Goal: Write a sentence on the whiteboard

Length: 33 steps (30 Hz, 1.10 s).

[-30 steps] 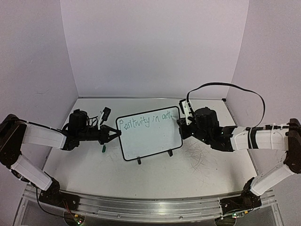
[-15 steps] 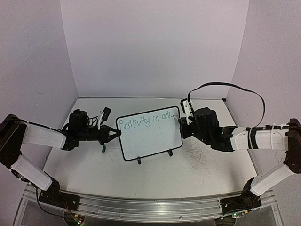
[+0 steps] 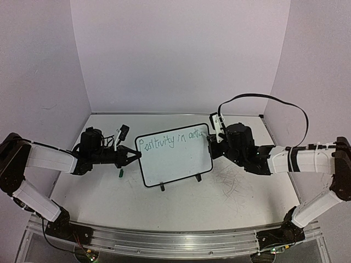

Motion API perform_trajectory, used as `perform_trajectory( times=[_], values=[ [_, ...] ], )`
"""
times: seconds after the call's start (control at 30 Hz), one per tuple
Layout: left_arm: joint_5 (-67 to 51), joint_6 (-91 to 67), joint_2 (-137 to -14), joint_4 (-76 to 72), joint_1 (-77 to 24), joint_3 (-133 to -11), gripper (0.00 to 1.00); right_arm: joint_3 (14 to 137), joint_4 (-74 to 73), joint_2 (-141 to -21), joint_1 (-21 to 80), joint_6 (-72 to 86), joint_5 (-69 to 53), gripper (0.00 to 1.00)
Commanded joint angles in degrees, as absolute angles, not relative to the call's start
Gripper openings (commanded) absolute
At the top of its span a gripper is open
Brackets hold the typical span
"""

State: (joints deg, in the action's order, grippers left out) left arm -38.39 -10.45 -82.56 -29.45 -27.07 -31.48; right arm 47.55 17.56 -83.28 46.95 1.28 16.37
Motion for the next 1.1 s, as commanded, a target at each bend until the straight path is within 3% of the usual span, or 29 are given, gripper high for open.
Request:
perform_trajectory(
  times=[0.0, 0.43, 0.67, 1.07],
  values=[
    [-34.66, -6.69, -82.53, -28.83, -26.98, -32.61, 0.0, 49.81, 19.42, -84.65, 46.72, 0.83, 14.92, 0.0],
    [-34.37, -6.68, -82.27, -28.82, -26.98, -32.44, 0.0, 47.68, 17.59, -83.14, 46.67, 1.98, 14.25, 0.0],
    [-34.07, -6.77, -82.54, -28.74, -26.97, -32.5, 0.0, 47.09, 19.25, -76.56, 46.41, 0.93, 15.02, 0.0],
    [-34.04, -6.77, -82.01, -28.74, -26.98, -32.45, 0.0, 48.17, 18.9, -80.23, 45.26, 0.48, 14.56, 0.0]
  ],
)
